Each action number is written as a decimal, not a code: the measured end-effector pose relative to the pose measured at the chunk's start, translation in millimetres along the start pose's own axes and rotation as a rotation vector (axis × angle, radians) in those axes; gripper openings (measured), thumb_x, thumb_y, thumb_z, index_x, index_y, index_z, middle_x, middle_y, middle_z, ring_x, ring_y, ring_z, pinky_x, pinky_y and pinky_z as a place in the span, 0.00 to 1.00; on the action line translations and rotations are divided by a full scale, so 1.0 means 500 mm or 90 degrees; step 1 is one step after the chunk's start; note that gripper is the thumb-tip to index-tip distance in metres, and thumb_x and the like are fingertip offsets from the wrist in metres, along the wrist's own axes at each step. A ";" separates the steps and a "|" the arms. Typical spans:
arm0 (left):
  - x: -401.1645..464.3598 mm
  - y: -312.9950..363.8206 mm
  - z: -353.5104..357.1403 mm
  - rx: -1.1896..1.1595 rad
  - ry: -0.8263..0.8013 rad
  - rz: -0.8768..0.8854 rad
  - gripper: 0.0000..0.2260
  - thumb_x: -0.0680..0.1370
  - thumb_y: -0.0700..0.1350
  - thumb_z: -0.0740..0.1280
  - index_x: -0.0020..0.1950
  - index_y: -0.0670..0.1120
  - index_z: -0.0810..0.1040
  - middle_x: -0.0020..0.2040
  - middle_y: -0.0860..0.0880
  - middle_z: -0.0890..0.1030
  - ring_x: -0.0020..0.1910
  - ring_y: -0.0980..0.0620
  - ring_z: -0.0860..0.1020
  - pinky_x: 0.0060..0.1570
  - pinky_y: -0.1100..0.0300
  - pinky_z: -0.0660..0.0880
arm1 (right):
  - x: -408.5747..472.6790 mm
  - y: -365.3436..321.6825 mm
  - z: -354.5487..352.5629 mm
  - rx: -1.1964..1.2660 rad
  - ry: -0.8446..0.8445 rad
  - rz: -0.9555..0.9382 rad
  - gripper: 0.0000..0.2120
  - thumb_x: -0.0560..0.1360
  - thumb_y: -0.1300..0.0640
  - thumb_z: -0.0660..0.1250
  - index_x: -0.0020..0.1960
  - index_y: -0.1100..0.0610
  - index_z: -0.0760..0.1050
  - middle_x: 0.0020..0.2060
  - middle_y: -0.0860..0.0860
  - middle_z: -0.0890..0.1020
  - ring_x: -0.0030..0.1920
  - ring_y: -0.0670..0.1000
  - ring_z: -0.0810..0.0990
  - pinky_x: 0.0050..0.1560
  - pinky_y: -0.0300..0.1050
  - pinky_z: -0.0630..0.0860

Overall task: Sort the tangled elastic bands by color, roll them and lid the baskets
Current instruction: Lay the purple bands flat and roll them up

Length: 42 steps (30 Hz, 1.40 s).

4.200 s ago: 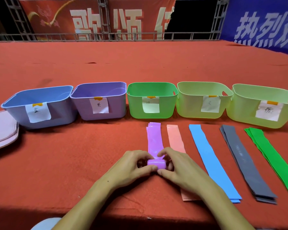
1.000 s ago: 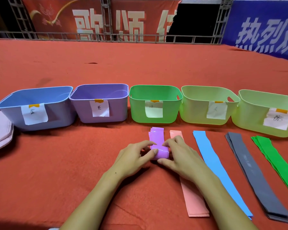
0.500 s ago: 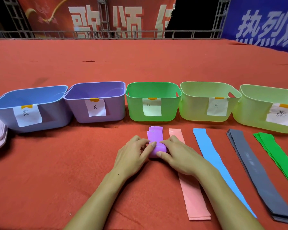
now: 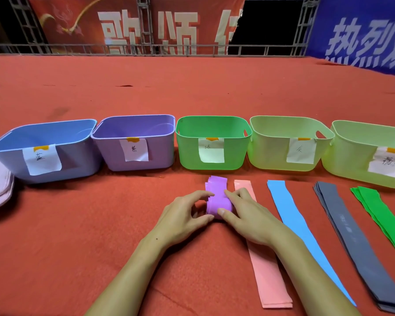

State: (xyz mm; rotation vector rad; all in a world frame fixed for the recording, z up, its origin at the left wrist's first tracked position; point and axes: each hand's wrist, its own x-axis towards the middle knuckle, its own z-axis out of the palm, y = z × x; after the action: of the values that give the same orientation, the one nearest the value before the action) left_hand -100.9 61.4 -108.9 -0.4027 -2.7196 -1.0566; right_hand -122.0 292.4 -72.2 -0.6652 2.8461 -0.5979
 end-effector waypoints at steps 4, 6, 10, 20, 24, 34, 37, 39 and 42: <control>0.001 0.007 -0.001 0.010 -0.014 -0.018 0.25 0.75 0.65 0.70 0.71 0.62 0.76 0.45 0.69 0.80 0.38 0.65 0.76 0.43 0.56 0.73 | -0.010 0.006 0.005 0.021 0.039 -0.037 0.30 0.79 0.35 0.66 0.76 0.42 0.61 0.71 0.41 0.69 0.61 0.46 0.78 0.57 0.50 0.75; 0.002 0.008 -0.003 0.010 -0.027 -0.022 0.26 0.75 0.66 0.70 0.72 0.62 0.76 0.49 0.66 0.82 0.39 0.65 0.76 0.46 0.54 0.77 | -0.012 0.006 0.004 0.015 0.050 -0.038 0.27 0.78 0.37 0.69 0.72 0.41 0.63 0.68 0.39 0.71 0.57 0.44 0.78 0.54 0.50 0.75; 0.003 0.004 -0.002 -0.022 -0.035 -0.020 0.23 0.76 0.67 0.70 0.69 0.61 0.79 0.54 0.62 0.85 0.46 0.59 0.81 0.52 0.48 0.80 | -0.013 0.008 -0.002 0.013 0.051 -0.048 0.26 0.78 0.36 0.69 0.72 0.41 0.66 0.62 0.38 0.71 0.52 0.41 0.73 0.55 0.50 0.76; 0.003 0.009 -0.006 -0.083 -0.012 -0.059 0.19 0.74 0.67 0.68 0.52 0.54 0.85 0.48 0.56 0.79 0.40 0.58 0.75 0.46 0.56 0.76 | -0.020 0.002 -0.016 0.031 -0.009 -0.044 0.26 0.81 0.30 0.58 0.74 0.40 0.68 0.66 0.39 0.74 0.63 0.43 0.75 0.64 0.53 0.75; 0.003 0.012 -0.004 -0.088 -0.024 -0.079 0.20 0.76 0.66 0.66 0.50 0.50 0.85 0.43 0.51 0.84 0.41 0.51 0.79 0.47 0.44 0.78 | -0.021 0.002 -0.015 0.070 -0.009 -0.023 0.26 0.81 0.32 0.60 0.76 0.41 0.65 0.65 0.37 0.76 0.60 0.41 0.78 0.61 0.50 0.74; -0.003 0.026 -0.010 -0.050 -0.014 -0.042 0.17 0.77 0.64 0.64 0.63 0.62 0.79 0.42 0.60 0.80 0.39 0.59 0.77 0.47 0.51 0.79 | -0.018 -0.006 -0.016 0.078 0.008 -0.019 0.20 0.81 0.33 0.61 0.68 0.42 0.71 0.68 0.37 0.67 0.59 0.43 0.78 0.63 0.53 0.76; -0.003 0.029 -0.011 -0.028 -0.005 -0.036 0.17 0.77 0.65 0.63 0.62 0.62 0.79 0.43 0.60 0.81 0.41 0.59 0.78 0.48 0.50 0.79 | -0.019 -0.006 -0.016 0.064 0.009 -0.034 0.18 0.82 0.33 0.60 0.68 0.39 0.69 0.72 0.37 0.71 0.66 0.44 0.75 0.64 0.55 0.75; -0.005 0.029 -0.010 -0.021 0.006 -0.018 0.15 0.77 0.64 0.64 0.61 0.62 0.79 0.45 0.58 0.80 0.43 0.58 0.78 0.48 0.49 0.79 | -0.020 -0.006 -0.011 0.054 0.004 -0.019 0.18 0.81 0.31 0.58 0.67 0.36 0.66 0.62 0.43 0.79 0.62 0.48 0.77 0.61 0.56 0.75; -0.009 0.029 -0.012 -0.019 0.017 -0.007 0.18 0.76 0.64 0.66 0.65 0.63 0.78 0.54 0.61 0.75 0.44 0.59 0.79 0.50 0.52 0.79 | -0.019 -0.011 -0.006 0.047 0.003 -0.009 0.16 0.82 0.31 0.55 0.65 0.36 0.65 0.54 0.46 0.80 0.57 0.50 0.76 0.57 0.55 0.75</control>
State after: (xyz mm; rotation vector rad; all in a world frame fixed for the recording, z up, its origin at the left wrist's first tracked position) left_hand -91.6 66.7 -96.9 -0.3765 -2.6881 -1.0977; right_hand -112.2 293.4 -66.7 -0.6735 2.8104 -0.7028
